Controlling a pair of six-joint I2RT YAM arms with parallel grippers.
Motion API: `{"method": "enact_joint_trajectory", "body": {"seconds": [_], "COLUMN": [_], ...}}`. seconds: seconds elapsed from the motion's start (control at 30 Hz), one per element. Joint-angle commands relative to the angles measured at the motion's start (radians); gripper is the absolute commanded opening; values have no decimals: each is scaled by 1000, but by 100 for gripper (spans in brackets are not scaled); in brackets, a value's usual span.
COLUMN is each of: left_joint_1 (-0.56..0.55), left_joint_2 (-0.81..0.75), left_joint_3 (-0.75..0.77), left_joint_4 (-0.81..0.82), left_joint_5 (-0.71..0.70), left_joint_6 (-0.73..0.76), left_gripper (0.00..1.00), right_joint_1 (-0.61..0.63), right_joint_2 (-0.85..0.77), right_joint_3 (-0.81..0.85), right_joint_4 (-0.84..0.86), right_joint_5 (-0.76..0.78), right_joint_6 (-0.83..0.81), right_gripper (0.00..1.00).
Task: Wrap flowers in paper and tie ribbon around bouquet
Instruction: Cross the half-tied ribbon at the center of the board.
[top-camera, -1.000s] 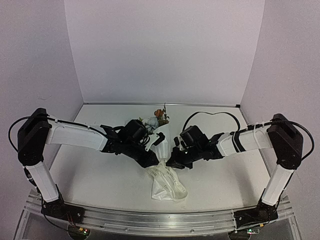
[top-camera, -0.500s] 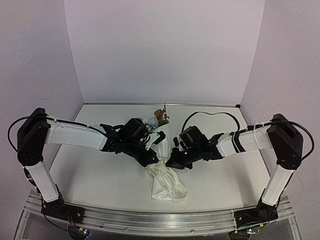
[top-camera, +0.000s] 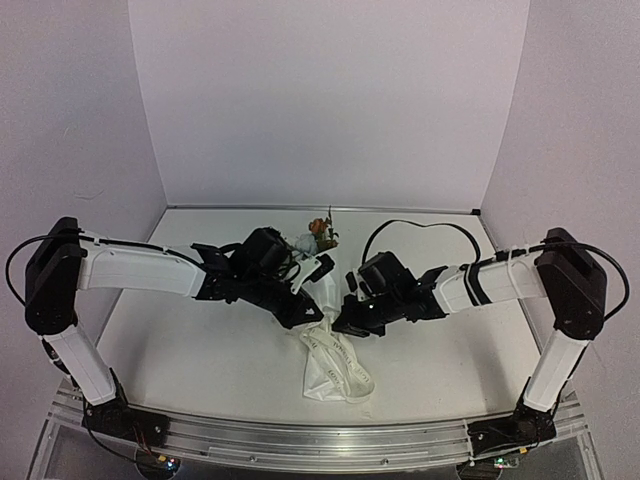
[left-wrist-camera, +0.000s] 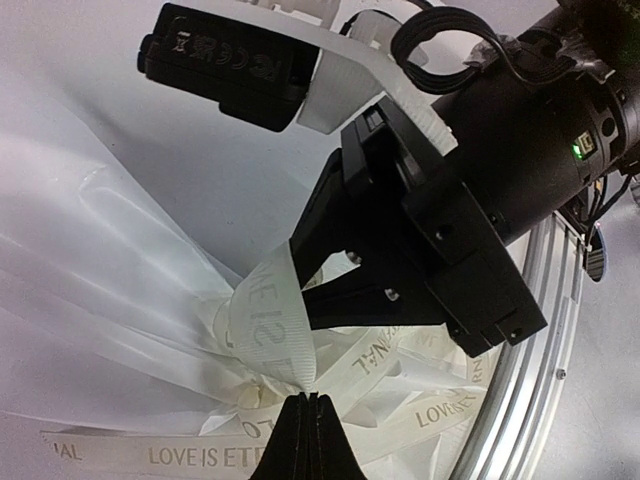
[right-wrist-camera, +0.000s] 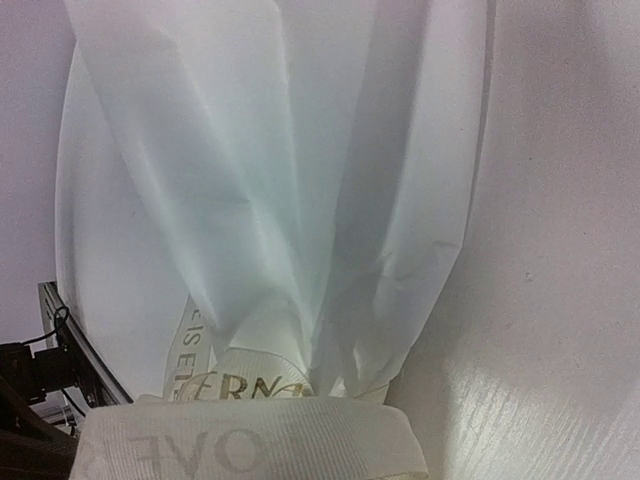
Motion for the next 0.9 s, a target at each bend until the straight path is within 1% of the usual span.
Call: {"method": "enact_joint_trajectory", "body": {"seconds": [0.0, 0.13, 0.3, 0.43, 0.5, 0.53, 0.6, 0.7, 0.83, 0.87], "left_joint_1": [-7, -7, -7, -6, -6, -6, -6, -6, -3, -2], "left_joint_2": [-34, -25, -1, 13, 29, 37, 41, 13, -43, -55], "left_joint_3": [22, 34, 51, 65, 81, 87, 87, 72, 53, 52], "left_joint_4": [39, 32, 23, 15, -8, -20, -23, -1, 28, 28], "left_joint_5": [57, 70, 77, 50, 31, 23, 13, -8, -47, -55], "left_joint_6": [39, 49, 51, 43, 37, 32, 17, -13, -46, -56], "left_gripper": [0, 0, 0, 0, 3, 6, 16, 33, 43, 44], "right_joint_1": [12, 12, 11, 11, 11, 11, 11, 11, 11, 11], "right_joint_2": [-25, -8, 24, 72, 89, 95, 102, 105, 97, 96], "right_joint_3": [37, -6, -47, -43, -51, -54, -62, -73, -91, -92], "right_joint_4": [64, 224, 379, 436, 460, 467, 484, 500, 508, 509], "right_joint_5": [1, -8, -2, -5, 0, 3, 9, 15, 25, 24], "right_joint_6": [-41, -24, -20, -5, 2, 3, 5, 7, 6, 6], "right_gripper": [0, 0, 0, 0, 0, 0, 0, 0, 0, 0]}}
